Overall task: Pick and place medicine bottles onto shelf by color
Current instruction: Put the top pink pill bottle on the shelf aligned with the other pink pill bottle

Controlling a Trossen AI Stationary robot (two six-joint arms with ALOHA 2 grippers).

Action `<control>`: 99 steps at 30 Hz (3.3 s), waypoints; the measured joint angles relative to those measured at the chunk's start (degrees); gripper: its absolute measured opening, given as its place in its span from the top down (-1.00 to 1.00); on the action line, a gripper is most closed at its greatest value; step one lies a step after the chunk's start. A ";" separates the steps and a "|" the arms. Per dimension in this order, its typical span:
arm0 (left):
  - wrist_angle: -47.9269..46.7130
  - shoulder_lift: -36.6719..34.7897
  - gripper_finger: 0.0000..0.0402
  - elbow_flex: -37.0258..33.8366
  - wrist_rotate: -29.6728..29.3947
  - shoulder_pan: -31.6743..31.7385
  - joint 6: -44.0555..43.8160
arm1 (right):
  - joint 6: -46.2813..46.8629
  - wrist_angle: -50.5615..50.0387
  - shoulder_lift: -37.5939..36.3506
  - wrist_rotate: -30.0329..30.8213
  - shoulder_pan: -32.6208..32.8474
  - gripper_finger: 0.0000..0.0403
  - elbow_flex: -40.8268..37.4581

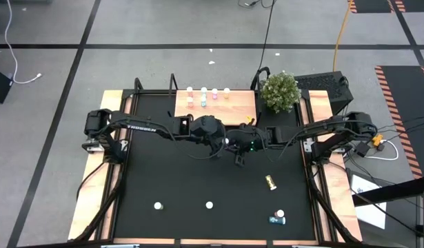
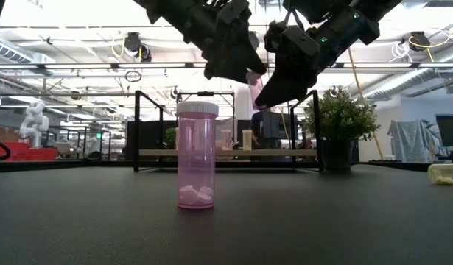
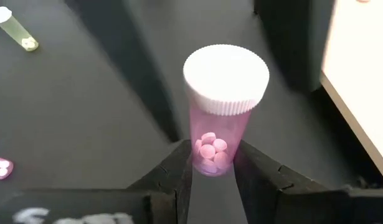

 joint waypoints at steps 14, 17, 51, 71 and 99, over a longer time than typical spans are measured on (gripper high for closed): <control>0.42 0.65 0.26 0.00 0.89 0.53 -1.20 | 0.48 -0.79 0.00 -0.03 -0.14 0.51 0.02; 0.42 0.65 0.31 0.00 1.01 0.54 -1.26 | 0.47 -0.76 0.00 -0.08 -0.14 0.51 0.02; 2.43 -2.54 0.41 0.07 6.38 26.06 17.03 | -4.83 -6.56 -19.65 22.05 -13.12 -0.35 0.07; -17.20 9.66 0.41 16.40 12.95 30.42 30.21 | 0.16 -6.62 -15.28 17.61 -17.67 -0.34 0.02; -5.82 13.22 0.36 9.11 11.20 29.09 33.64 | -0.33 -7.75 -15.23 17.66 -17.86 -0.34 0.02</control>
